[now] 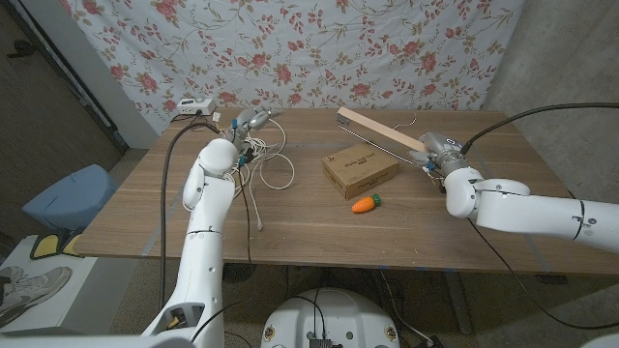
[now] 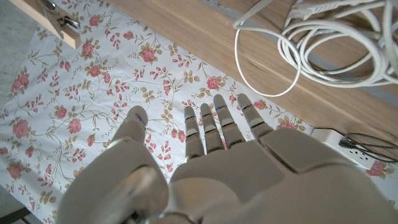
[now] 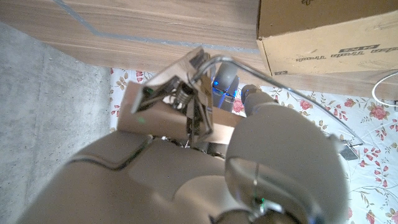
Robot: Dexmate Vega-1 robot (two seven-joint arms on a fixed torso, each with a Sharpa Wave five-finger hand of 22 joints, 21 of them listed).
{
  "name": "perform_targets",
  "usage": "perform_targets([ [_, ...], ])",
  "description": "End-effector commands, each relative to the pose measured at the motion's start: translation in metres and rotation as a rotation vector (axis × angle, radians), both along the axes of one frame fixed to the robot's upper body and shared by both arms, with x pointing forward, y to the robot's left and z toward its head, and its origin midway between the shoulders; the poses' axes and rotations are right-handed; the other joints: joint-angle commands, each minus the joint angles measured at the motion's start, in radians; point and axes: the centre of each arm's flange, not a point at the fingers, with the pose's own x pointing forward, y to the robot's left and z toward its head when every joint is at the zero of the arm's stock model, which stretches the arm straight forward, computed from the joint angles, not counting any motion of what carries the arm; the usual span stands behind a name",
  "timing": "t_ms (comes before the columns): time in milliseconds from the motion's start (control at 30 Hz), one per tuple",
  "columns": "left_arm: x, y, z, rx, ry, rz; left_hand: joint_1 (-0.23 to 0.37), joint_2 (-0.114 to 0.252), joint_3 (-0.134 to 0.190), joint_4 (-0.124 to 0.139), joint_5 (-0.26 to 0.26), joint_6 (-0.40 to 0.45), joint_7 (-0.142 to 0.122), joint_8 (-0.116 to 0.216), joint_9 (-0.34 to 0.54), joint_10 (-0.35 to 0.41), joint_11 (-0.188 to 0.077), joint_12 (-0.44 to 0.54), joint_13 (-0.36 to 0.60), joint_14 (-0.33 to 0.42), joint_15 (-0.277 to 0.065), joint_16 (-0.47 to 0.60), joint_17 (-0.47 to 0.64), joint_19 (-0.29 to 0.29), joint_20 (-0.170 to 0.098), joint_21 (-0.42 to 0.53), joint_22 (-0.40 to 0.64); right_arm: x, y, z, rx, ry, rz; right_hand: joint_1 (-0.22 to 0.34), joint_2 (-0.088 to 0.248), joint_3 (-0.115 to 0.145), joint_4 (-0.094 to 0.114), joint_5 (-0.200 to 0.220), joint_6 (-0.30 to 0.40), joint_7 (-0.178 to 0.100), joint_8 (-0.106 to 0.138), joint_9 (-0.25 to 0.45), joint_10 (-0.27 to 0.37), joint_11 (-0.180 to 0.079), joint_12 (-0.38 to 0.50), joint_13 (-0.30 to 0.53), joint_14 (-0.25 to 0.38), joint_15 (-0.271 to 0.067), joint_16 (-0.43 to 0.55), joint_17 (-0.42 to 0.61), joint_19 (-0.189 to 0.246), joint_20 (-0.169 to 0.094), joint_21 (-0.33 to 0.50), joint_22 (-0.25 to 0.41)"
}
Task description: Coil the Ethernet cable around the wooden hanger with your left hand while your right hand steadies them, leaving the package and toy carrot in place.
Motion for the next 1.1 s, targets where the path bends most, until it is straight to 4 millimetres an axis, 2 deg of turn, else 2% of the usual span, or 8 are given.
perform_targets([
  [33,-0.022,0.001,0.019,0.257,0.13,0.109,0.063,0.008,0.017,0.003,-0.008,0.025,-0.002,-0.005,0.007,-0.035,0.003,-0.011,0.006,-0.087,0.011,-0.047,-0.018,-0.051,0.014,-0.014,0.0,-0.007,0.0,-0.004,0.014,-0.061,0.042,0.003,0.06,0.091,0.09,0.002,0.079,-0.002,0.004,-0.001,0.001,-0.002,-0.002,0.0,-0.006,-0.056,0.015,0.002,0.001,-0.006,0.012,0.004],
  [167,-0.021,-0.003,0.028,0.344,0.171,0.117,0.101,0.002,0.019,0.001,-0.009,0.052,-0.016,-0.005,0.006,-0.056,-0.003,-0.019,0.004,-0.143,0.005,-0.083,-0.036,-0.084,0.01,-0.028,-0.006,-0.01,-0.001,-0.007,0.023,-0.072,0.042,0.003,0.059,0.091,0.091,0.001,0.079,-0.002,0.003,-0.003,0.003,0.0,-0.002,0.0,-0.009,-0.056,0.02,0.001,-0.001,-0.007,0.019,0.005],
  [333,-0.02,-0.011,0.038,0.457,0.229,0.137,0.149,-0.001,0.021,0.001,-0.007,0.114,-0.01,0.006,0.005,-0.072,-0.001,-0.027,-0.003,-0.188,0.007,-0.118,-0.058,-0.091,0.013,-0.036,-0.017,-0.015,-0.003,-0.009,0.031,-0.089,0.044,0.005,0.059,0.092,0.091,0.0,0.08,-0.003,0.004,-0.004,0.006,0.0,-0.002,-0.001,-0.01,-0.057,0.029,0.001,-0.003,-0.007,0.029,0.007],
  [467,-0.02,-0.016,0.046,0.534,0.265,0.166,0.182,-0.009,0.021,-0.002,-0.005,0.151,0.003,0.012,0.004,-0.066,-0.016,-0.026,-0.008,-0.186,0.002,-0.127,-0.069,-0.089,0.009,-0.04,-0.023,-0.017,-0.003,-0.01,0.038,-0.103,0.045,0.006,0.059,0.092,0.091,-0.001,0.082,-0.001,0.004,-0.006,0.007,0.0,-0.002,-0.001,-0.009,-0.057,0.035,0.002,-0.002,-0.008,0.036,0.008],
  [567,-0.022,-0.018,0.052,0.586,0.287,0.196,0.207,-0.012,0.023,-0.003,-0.003,0.165,0.011,0.013,0.004,-0.065,-0.014,-0.027,-0.011,-0.186,0.005,-0.133,-0.074,-0.085,0.012,-0.041,-0.026,-0.017,-0.003,-0.011,0.04,-0.108,0.051,0.006,0.058,0.092,0.091,-0.002,0.083,-0.002,0.005,-0.007,0.007,0.0,-0.001,-0.001,-0.01,-0.056,0.037,0.002,-0.003,-0.008,0.04,0.008],
  [900,-0.025,-0.023,0.064,0.7,0.343,0.32,0.298,-0.025,0.026,-0.005,0.004,0.248,0.026,0.025,0.001,-0.043,-0.025,-0.026,-0.024,-0.177,0.0,-0.147,-0.086,-0.049,-0.003,-0.039,-0.035,-0.013,-0.001,-0.012,0.048,-0.116,0.066,0.009,0.057,0.092,0.09,-0.004,0.086,-0.001,0.006,-0.01,0.012,-0.001,0.002,0.002,-0.012,-0.057,0.053,0.002,-0.006,-0.01,0.06,0.01],
  [1067,-0.021,-0.028,0.067,0.756,0.373,0.376,0.343,-0.027,0.026,-0.003,0.006,0.282,0.009,0.027,0.001,-0.032,-0.027,-0.025,-0.03,-0.178,-0.004,-0.154,-0.089,-0.036,-0.003,-0.039,-0.037,-0.013,-0.002,-0.01,0.051,-0.121,0.073,0.01,0.056,0.092,0.09,-0.006,0.087,0.0,0.006,-0.011,0.012,0.0,0.001,0.0,-0.014,-0.057,0.06,0.002,-0.006,-0.01,0.071,0.01],
  [1100,-0.018,-0.031,0.068,0.782,0.391,0.384,0.352,-0.029,0.025,-0.003,0.006,0.288,-0.003,0.026,0.001,-0.031,-0.026,-0.026,-0.031,-0.178,-0.002,-0.156,-0.09,-0.035,0.0,-0.04,-0.037,-0.012,-0.002,-0.009,0.053,-0.121,0.077,0.011,0.056,0.092,0.089,-0.006,0.088,0.0,0.008,-0.01,0.012,0.002,0.001,-0.002,-0.014,-0.057,0.063,0.002,-0.009,-0.011,0.073,0.01],
])
